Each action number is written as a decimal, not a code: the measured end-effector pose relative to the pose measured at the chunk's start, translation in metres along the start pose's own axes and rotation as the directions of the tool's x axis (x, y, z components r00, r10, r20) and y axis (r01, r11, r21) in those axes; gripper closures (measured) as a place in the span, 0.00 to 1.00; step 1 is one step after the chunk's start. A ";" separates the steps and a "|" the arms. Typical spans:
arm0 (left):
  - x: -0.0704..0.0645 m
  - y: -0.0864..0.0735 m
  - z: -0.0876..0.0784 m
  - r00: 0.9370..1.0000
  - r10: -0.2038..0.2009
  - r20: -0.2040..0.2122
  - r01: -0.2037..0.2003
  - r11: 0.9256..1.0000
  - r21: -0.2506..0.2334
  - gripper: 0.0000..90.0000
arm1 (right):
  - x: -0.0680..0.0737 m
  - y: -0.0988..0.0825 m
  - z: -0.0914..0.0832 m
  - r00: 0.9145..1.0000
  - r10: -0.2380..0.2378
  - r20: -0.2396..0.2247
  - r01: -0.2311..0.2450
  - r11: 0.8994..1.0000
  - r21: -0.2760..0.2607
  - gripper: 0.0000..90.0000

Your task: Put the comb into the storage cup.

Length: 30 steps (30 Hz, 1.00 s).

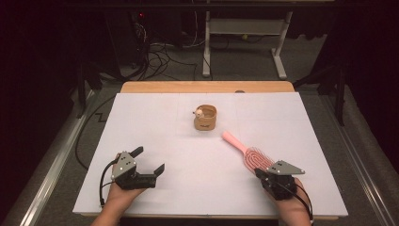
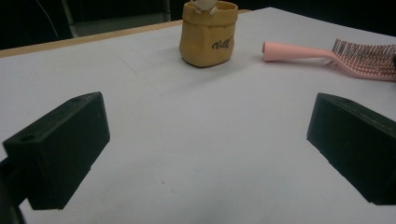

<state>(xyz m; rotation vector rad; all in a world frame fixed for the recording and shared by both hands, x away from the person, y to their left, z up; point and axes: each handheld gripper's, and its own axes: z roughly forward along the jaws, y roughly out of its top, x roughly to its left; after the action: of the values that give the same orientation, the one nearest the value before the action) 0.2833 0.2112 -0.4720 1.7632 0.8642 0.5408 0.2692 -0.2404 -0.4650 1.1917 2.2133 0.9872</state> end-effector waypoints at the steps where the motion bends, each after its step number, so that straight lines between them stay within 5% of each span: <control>1: 0.000 0.000 0.000 1.000 0.000 0.000 0.000 1.000 0.000 0.00 | 0.000 0.000 0.000 1.000 0.000 0.000 0.000 1.000 0.000 1.00; 6: 0.000 0.000 0.000 1.000 -0.003 -0.005 0.003 1.000 -0.001 0.00 | -0.001 0.000 -0.001 1.000 0.007 -0.016 -0.007 1.000 -0.011 0.99; 12: 0.000 0.000 0.000 1.000 -0.002 -0.003 0.002 1.000 0.001 0.00 | -0.006 0.005 -0.015 0.995 0.030 -0.092 -0.046 0.984 -0.172 0.85; 14: 0.000 0.000 0.001 1.000 -0.002 -0.004 0.002 1.000 0.000 0.00 | -0.008 0.006 -0.018 0.996 0.042 -0.084 -0.058 0.979 -0.194 0.79; 17: 0.001 0.000 0.001 1.000 -0.004 -0.006 0.004 1.000 -0.004 0.00 | -0.020 0.007 -0.026 0.992 0.108 -0.068 -0.122 0.960 -0.252 0.56; 21: 0.000 0.000 0.001 1.000 -0.004 -0.006 0.004 1.000 -0.004 0.00 | -0.030 0.005 -0.031 0.989 0.140 -0.045 -0.147 0.949 -0.278 0.46; 30: 0.001 0.000 0.001 1.000 -0.004 -0.003 0.004 1.000 -0.006 0.00 | -0.044 0.001 -0.031 0.986 0.169 0.017 -0.158 0.950 -0.271 0.20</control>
<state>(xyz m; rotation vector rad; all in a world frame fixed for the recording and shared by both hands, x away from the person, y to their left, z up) 0.2841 0.2114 -0.4723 1.7556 0.8674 0.5431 0.2721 -0.2889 -0.4425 1.2689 1.8988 1.2727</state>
